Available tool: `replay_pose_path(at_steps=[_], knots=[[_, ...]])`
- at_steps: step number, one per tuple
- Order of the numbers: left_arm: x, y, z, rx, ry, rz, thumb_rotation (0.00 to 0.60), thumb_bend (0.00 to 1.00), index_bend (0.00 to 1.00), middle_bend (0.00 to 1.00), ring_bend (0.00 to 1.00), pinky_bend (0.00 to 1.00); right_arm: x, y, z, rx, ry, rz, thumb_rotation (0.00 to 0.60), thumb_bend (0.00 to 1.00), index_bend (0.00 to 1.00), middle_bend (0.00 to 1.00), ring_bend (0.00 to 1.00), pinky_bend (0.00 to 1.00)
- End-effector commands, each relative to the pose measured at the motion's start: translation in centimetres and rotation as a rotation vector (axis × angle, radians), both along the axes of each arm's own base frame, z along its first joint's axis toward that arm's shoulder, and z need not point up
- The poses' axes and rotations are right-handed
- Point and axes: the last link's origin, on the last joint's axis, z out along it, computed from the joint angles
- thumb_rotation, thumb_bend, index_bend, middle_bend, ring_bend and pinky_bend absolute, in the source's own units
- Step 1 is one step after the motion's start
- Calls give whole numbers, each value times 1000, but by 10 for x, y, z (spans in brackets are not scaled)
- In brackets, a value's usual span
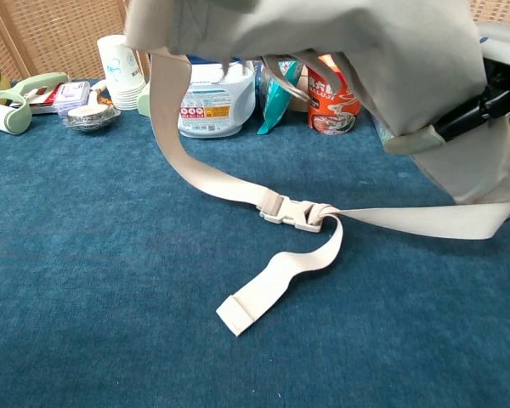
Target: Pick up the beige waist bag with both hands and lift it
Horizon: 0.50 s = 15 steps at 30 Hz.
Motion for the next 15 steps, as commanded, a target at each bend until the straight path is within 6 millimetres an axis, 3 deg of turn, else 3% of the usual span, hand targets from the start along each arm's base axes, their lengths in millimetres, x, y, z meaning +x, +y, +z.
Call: replay_pose_path(at_steps=[1, 5, 7, 15], knots=[[-26, 5, 18, 64, 62, 47, 600, 0, 0, 0, 0, 37, -5, -3, 4, -20, 46, 8, 600, 151, 1000, 927, 557, 448], [-71, 10, 46, 161, 206, 146, 600, 0, 0, 0, 0, 37, -11, -7, 10, -67, 128, 31, 600, 150, 1000, 927, 557, 448], [-86, 11, 54, 182, 222, 177, 600, 0, 0, 0, 0, 37, -12, -9, 13, -91, 164, 46, 600, 150, 1000, 927, 557, 448], [-188, 3, 80, 245, 332, 314, 600, 0, 0, 0, 0, 37, -21, -17, 24, -212, 384, 131, 600, 151, 1000, 926, 557, 442]])
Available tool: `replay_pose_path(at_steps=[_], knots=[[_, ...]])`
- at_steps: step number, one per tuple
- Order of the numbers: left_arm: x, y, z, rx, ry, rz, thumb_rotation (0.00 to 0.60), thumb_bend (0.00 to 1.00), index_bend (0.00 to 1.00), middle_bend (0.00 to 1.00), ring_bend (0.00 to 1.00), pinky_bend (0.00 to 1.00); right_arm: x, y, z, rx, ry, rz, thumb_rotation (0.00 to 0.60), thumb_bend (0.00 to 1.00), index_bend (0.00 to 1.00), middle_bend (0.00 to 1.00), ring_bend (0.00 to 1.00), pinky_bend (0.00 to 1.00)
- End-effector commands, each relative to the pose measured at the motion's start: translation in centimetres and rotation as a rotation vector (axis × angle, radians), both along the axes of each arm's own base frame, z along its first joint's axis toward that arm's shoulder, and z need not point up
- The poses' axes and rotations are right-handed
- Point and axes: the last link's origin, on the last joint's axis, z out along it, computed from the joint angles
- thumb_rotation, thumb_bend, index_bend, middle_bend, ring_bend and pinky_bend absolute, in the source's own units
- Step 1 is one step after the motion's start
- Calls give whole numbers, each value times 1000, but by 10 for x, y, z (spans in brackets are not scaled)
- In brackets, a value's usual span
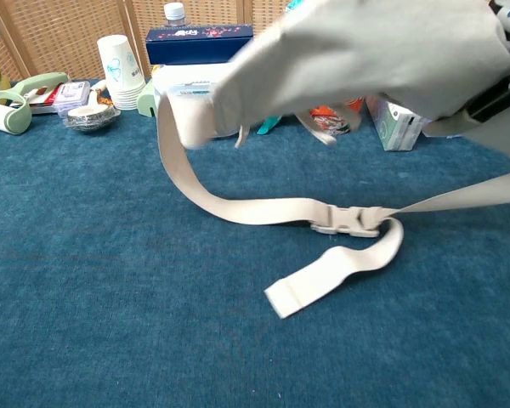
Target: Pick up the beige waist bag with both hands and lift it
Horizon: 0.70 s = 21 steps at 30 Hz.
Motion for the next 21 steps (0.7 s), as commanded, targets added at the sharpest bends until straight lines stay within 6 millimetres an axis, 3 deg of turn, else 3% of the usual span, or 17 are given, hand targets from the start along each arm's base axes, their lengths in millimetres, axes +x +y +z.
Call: replay_pose_path(at_steps=[1, 4, 8, 15, 21], knots=[[-60, -10, 15, 30, 61, 73, 600, 0, 0, 0, 0, 37, -5, -3, 4, -46, 88, 30, 600, 150, 1000, 926, 557, 441], [-94, -19, 18, 38, 78, 120, 600, 0, 0, 0, 0, 37, -10, -5, 6, -89, 165, 58, 600, 150, 1000, 926, 556, 439], [-126, -33, 19, 62, 53, 147, 600, 0, 0, 0, 0, 37, -14, -8, 9, -154, 260, 98, 600, 151, 1000, 926, 556, 434], [-162, -59, 19, 106, 13, 209, 600, 0, 0, 0, 0, 37, -15, -12, 21, -322, 425, 181, 600, 151, 1000, 926, 557, 430], [-178, -69, 19, 136, 24, 224, 600, 0, 0, 0, 0, 37, -13, -13, 30, -413, 490, 232, 600, 150, 1000, 926, 556, 427]])
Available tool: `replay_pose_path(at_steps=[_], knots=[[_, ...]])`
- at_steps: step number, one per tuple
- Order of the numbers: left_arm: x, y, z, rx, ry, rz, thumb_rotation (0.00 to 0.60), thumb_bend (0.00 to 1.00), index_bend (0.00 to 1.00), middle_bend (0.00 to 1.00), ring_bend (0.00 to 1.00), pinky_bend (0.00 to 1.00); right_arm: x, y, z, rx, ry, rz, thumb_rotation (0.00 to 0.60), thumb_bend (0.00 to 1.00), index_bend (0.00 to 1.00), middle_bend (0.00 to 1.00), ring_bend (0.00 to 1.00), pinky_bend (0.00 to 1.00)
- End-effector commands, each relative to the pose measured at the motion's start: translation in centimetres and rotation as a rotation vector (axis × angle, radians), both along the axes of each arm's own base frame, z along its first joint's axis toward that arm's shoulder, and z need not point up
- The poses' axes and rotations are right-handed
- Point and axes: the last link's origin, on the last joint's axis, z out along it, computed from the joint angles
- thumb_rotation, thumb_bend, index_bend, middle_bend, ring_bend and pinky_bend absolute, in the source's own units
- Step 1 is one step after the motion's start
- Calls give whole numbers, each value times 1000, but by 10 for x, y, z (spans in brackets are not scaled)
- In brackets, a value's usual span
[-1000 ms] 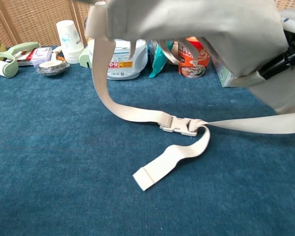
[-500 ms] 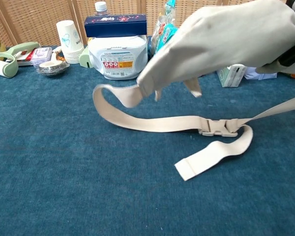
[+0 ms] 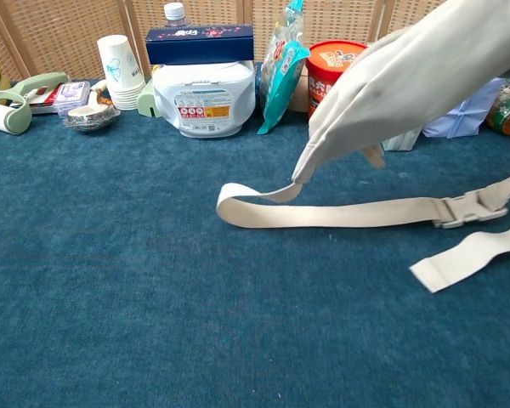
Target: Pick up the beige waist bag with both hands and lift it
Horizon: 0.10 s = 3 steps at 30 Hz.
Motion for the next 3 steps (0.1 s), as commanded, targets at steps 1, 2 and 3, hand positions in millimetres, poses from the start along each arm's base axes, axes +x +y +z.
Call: replay_pose_path(at_steps=[1, 2, 3], knots=[[-10, -9, -4, 18, 6, 3, 600, 0, 0, 0, 0, 37, 1, 0, 3, -32, 33, 19, 600, 150, 1000, 926, 556, 427], [-11, -10, -5, 19, 7, 2, 600, 0, 0, 0, 0, 37, 1, 0, 4, -33, 32, 17, 600, 150, 1000, 926, 557, 427], [-13, -11, -7, 18, 9, 2, 600, 0, 0, 0, 0, 37, 1, 0, 4, -36, 31, 16, 600, 150, 1000, 926, 556, 427]])
